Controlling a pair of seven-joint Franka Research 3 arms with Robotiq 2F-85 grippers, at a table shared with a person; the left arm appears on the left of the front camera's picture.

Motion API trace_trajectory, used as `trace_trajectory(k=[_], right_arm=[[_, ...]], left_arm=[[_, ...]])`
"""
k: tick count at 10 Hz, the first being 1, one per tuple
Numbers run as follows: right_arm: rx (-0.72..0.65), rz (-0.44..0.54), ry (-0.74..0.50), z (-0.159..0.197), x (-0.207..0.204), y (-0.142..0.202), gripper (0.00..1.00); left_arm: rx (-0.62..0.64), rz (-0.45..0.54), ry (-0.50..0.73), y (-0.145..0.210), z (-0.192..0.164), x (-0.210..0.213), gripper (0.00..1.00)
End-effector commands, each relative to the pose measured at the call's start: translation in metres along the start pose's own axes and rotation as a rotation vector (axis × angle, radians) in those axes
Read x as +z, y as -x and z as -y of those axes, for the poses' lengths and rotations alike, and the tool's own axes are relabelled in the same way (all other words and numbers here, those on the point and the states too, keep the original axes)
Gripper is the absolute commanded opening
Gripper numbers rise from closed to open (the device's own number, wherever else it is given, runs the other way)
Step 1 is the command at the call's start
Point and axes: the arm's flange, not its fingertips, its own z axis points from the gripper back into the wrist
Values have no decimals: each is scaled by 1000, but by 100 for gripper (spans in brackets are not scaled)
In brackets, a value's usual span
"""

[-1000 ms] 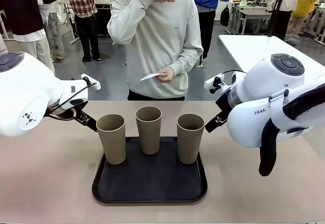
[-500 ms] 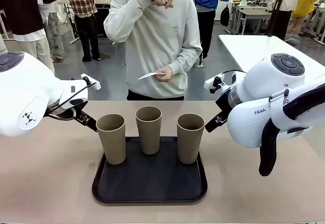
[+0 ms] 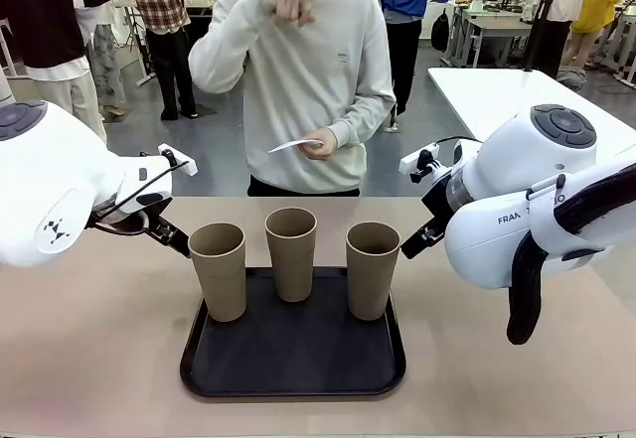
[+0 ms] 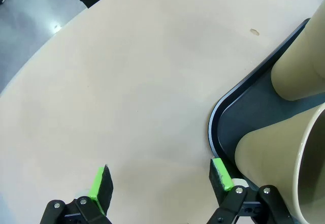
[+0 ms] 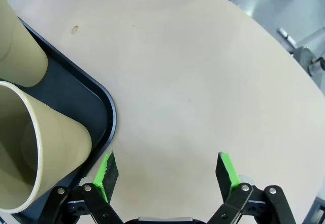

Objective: Place coasters on the table and set cups on them.
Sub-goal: Pick up one Reusable plastic cup and place it on a coaster set by the human.

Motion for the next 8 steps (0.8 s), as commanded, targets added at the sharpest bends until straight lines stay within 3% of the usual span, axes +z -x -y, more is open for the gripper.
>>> trace_trajectory(k=[1,2,3,5,8], right_arm=[[0,0,0,0,0,0,100],[0,0,0,0,0,0,100],[-24,-18,-26,10,14,-2,100],[-86,-96,-33,10,64,17,100],[-107,-235,-26,-42,141,60,100]], left_arm=[[0,0,0,0,0,0,100],[-49,-27,-73,1,-15,7,100],[-79,-60,-65,9,-21,22,100],[-85,-70,32,37,-18,70,100],[-9,-143,134,74,10,122,100]])
